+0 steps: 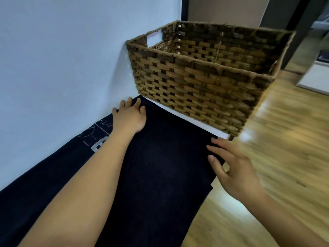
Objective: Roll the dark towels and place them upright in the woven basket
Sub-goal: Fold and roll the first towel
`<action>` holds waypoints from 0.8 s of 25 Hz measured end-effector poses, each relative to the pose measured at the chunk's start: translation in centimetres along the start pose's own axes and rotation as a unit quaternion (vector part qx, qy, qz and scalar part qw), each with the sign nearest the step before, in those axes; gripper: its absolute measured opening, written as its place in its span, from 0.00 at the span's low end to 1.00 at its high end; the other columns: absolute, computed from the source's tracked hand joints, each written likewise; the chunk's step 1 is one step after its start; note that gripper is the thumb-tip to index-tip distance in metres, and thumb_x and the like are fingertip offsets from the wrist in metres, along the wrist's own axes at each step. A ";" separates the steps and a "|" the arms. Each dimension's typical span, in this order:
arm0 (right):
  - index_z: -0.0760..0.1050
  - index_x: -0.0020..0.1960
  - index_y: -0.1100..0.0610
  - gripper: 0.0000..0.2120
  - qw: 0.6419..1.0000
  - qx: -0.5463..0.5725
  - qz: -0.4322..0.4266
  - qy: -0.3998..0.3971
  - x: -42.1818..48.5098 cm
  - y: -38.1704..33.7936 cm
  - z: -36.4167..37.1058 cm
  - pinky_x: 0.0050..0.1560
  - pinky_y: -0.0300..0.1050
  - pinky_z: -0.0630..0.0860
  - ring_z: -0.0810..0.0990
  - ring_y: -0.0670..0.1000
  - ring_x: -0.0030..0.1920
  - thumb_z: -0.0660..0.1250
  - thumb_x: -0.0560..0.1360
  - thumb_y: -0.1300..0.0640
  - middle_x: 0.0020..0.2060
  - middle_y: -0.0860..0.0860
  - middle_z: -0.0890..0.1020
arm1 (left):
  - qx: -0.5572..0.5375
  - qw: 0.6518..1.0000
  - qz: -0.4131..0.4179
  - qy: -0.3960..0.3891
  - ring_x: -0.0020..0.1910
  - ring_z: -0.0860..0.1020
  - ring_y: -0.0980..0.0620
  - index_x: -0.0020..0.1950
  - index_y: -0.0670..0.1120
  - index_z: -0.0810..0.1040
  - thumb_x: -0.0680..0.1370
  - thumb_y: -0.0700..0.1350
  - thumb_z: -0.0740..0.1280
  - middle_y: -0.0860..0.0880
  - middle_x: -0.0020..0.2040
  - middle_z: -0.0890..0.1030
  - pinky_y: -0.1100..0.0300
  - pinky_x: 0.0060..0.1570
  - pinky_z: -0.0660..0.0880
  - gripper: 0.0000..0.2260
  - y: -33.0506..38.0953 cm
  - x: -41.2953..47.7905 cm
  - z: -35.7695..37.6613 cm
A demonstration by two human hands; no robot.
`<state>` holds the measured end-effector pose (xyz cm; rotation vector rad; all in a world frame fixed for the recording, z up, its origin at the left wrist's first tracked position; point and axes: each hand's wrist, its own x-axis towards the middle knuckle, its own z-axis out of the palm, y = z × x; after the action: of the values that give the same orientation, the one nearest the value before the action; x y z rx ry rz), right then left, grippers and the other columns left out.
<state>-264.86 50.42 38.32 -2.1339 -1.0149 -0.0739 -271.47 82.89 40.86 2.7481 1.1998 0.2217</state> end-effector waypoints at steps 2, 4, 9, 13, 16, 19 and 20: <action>0.78 0.51 0.39 0.07 0.970 0.140 0.180 0.086 1.2 0.1 -0.7 0.57 0.41 0.75 0.78 0.45 0.57 0.70 0.75 0.51 0.55 0.44 0.79 | -0.046 0.987 0.077 0.130 0.70 0.68 0.40 0.68 0.44 0.76 0.82 0.48 0.57 0.42 0.73 0.70 0.47 0.68 0.64 0.18 0.1 -0.6 0.2; 0.77 0.51 0.46 0.12 0.888 0.319 0.326 0.064 2.2 0.9 -1.0 0.50 0.52 0.80 0.81 0.51 0.43 0.76 0.71 0.56 0.48 0.50 0.79 | -0.083 0.978 0.110 0.157 0.62 0.75 0.41 0.62 0.42 0.81 0.80 0.43 0.61 0.43 0.65 0.78 0.49 0.59 0.73 0.14 0.2 -0.9 0.4; 0.79 0.49 0.55 0.11 0.869 0.363 0.336 0.029 2.8 1.5 -2.0 0.45 0.50 0.77 0.77 0.50 0.28 0.77 0.69 0.61 0.35 0.52 0.80 | -0.059 0.994 0.055 0.072 0.70 0.71 0.47 0.71 0.46 0.74 0.83 0.48 0.57 0.48 0.72 0.72 0.52 0.68 0.69 0.18 0.4 -0.6 0.3; 0.81 0.48 0.52 0.09 0.915 0.304 0.265 0.033 2.5 1.7 -2.5 0.43 0.45 0.79 0.81 0.49 0.29 0.76 0.70 0.61 0.34 0.59 0.80 | 0.026 0.997 0.049 0.057 0.62 0.77 0.43 0.67 0.47 0.77 0.83 0.50 0.55 0.46 0.65 0.78 0.52 0.59 0.73 0.18 1.0 0.4 -0.3; 0.81 0.43 0.50 0.05 0.990 0.097 0.071 0.068 2.0 1.5 -2.4 0.35 0.32 0.73 0.79 0.46 0.34 0.74 0.72 0.60 0.33 0.48 0.81 | 0.044 0.998 0.001 0.050 0.49 0.80 0.41 0.57 0.49 0.84 0.82 0.51 0.61 0.43 0.51 0.84 0.55 0.47 0.75 0.14 0.8 2.0 -1.8; 0.81 0.49 0.56 0.07 0.967 -0.052 -0.231 0.095 1.1 2.2 -2.0 0.29 0.43 0.73 0.77 0.51 0.35 0.67 0.73 0.63 0.39 0.52 0.79 | 0.011 0.995 -0.008 0.100 0.44 0.81 0.42 0.50 0.49 0.86 0.80 0.50 0.64 0.44 0.46 0.85 0.56 0.43 0.75 0.11 0.6 1.6 -1.1; 0.79 0.51 0.56 0.11 0.952 -0.070 -0.284 0.087 0.7 2.5 -1.9 0.29 0.44 0.73 0.77 0.54 0.36 0.67 0.72 0.67 0.40 0.53 0.79 | -0.001 0.992 0.000 0.127 0.44 0.81 0.43 0.50 0.48 0.85 0.80 0.49 0.64 0.45 0.46 0.85 0.55 0.44 0.76 0.10 0.6 1.1 -0.6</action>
<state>-262.19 48.66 38.38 -1.8481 -1.5202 -0.6158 -270.40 83.28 41.67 2.7816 1.2552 0.5875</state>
